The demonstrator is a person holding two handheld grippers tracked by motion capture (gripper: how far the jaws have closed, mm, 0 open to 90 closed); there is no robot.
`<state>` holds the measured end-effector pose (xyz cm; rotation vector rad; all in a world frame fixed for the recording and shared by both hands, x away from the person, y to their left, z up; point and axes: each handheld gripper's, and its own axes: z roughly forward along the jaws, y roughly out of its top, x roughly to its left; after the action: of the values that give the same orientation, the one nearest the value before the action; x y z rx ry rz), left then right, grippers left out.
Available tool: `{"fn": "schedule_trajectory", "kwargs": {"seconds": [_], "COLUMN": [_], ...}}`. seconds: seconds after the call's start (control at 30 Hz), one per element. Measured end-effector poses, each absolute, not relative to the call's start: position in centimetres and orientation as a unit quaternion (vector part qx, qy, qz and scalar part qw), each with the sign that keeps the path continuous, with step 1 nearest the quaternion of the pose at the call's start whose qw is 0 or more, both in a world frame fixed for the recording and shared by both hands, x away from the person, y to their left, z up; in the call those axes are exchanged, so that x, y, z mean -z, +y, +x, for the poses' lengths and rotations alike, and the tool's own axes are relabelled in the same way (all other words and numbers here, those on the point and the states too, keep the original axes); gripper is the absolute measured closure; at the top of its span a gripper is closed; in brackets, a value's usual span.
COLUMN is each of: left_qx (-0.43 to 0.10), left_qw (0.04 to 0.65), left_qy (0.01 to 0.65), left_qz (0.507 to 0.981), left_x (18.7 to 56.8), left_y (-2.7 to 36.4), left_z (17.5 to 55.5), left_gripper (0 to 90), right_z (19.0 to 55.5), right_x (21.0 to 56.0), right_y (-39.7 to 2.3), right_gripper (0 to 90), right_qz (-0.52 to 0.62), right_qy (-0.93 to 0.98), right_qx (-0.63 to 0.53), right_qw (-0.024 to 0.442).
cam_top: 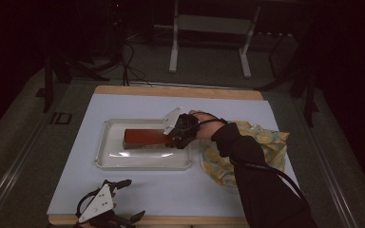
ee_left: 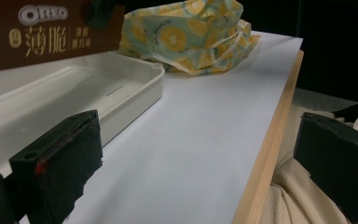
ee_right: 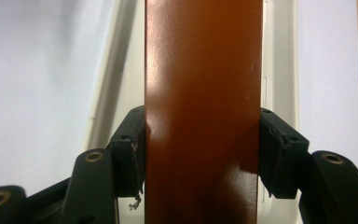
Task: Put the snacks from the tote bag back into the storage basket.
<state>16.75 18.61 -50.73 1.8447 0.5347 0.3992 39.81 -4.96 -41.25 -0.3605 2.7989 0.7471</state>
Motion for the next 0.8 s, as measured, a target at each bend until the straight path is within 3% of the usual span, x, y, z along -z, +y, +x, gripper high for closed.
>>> {"fn": "schedule_trajectory", "kwargs": {"seconds": [0.17, 0.53, 0.8], "left_qx": [-0.168, -0.166, -0.167], "left_qw": [0.555, 0.554, 0.553], "left_qy": [0.224, 0.225, 0.225], "left_qz": [0.783, 0.784, 0.785], "left_x": [50.7, 50.8, 50.8], "left_y": [18.5, 18.5, 18.5], "left_z": [16.8, 16.8, 16.8], "left_gripper": [1.3, 1.3, 1.3], "right_z": [40.4, 41.9, 42.0], "right_x": [42.5, 46.1, 46.8], "right_y": [-4.9, -5.4, -5.3], "right_gripper": [42.6, 42.5, 42.4], "right_qz": [-0.109, -0.078, -0.078], "right_qy": [0.953, 0.969, 0.975], "right_qx": [-0.254, -0.208, -0.185], "right_qw": [0.126, 0.106, 0.094]}}
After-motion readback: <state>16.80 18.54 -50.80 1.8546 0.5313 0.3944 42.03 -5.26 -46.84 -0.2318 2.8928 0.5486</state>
